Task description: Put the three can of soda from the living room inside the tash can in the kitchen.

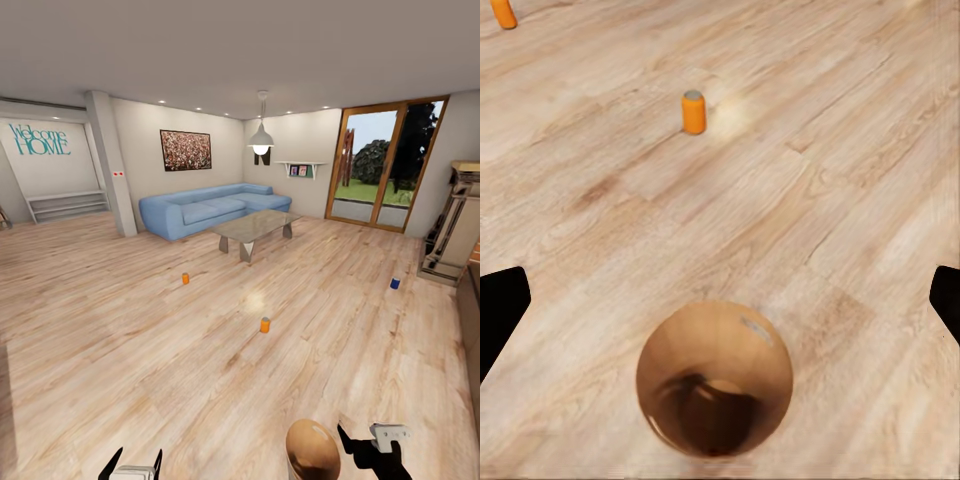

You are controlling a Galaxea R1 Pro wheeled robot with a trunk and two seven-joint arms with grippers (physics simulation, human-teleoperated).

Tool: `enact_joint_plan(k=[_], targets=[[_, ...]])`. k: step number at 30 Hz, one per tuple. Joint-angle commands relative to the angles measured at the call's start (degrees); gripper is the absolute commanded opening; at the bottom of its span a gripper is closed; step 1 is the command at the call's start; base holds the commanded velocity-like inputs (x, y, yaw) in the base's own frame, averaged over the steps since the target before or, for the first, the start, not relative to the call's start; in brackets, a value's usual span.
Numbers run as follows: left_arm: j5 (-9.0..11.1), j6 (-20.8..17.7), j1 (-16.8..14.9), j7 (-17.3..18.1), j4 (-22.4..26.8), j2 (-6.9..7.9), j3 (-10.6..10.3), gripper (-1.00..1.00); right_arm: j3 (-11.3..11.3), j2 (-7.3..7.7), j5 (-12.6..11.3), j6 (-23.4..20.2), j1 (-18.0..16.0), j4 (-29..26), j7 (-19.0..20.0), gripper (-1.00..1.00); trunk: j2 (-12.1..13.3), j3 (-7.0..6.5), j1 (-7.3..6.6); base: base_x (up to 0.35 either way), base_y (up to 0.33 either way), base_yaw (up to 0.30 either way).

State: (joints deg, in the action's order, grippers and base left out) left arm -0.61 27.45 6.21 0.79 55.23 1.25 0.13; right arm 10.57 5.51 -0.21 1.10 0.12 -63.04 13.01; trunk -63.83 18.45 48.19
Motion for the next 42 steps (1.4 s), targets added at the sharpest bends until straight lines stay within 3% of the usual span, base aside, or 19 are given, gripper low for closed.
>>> enact_joint_plan(k=[1,5,8,14,17,18,21,27,34,42], targets=[[0.1,0.0,0.0,0.0,0.0,0.01,0.0,1.00,0.0,0.04,0.0,-2.6,-0.7,0.0,0.0,1.00,0.0,0.00,0.00,0.013,0.000,0.000],[0.3,0.0,0.0,0.0,0.0,-0.01,0.0,1.00,-0.1,0.13,0.2,-13.8,-5.5,-0.2,0.0,1.00,0.0,0.00,0.00,0.008,0.000,0.000],[0.5,0.1,0.0,0.0,0.0,-0.02,0.0,1.00,-0.9,0.32,0.5,-32.9,-15.7,0.1,-0.4,1.00,0.0,0.00,0.00,0.002,0.000,0.000],[0.5,0.1,0.0,0.0,0.1,-0.02,0.1,1.00,-4.4,0.58,1.5,-44.9,-24.3,2.6,-0.9,1.00,0.0,0.00,0.00,0.000,0.000,0.000],[0.5,0.1,0.0,0.0,0.1,-0.02,0.1,1.00,-5.6,0.65,1.7,-49.0,-28.8,5.9,-1.1,1.00,0.0,0.00,0.00,0.000,0.000,0.000],[0.5,0.1,0.0,0.0,0.1,-0.02,0.1,1.00,-6.2,0.71,1.9,-51.6,-31.9,8.7,-1.2,1.00,0.0,0.00,0.00,0.000,0.000,0.000],[0.5,0.1,0.0,0.0,0.1,-0.02,0.1,1.00,-7.5,0.79,2.0,-55.1,-38.1,14.6,-1.4,1.00,0.0,0.00,0.00,0.000,0.000,0.000],[0.4,0.1,0.0,0.0,0.2,-0.02,0.1,1.00,-8.6,1.02,2.1,-56.8,-42.9,21.0,-2.6,1.00,0.0,0.00,0.00,0.000,0.000,0.000],[0.4,0.1,0.0,0.0,0.1,-0.02,0.0,1.00,-9.0,2.71,3.6,-57.1,-46.5,27.0,-6.2,1.00,0.0,0.00,0.00,0.000,0.000,0.000],[0.3,0.1,0.0,0.0,0.1,-0.02,0.0,1.00,-9.1,5.04,4.8,-56.8,-48.2,30.6,-7.3,1.00,-3.2,1.44,1.76,0.000,0.000,0.000]])
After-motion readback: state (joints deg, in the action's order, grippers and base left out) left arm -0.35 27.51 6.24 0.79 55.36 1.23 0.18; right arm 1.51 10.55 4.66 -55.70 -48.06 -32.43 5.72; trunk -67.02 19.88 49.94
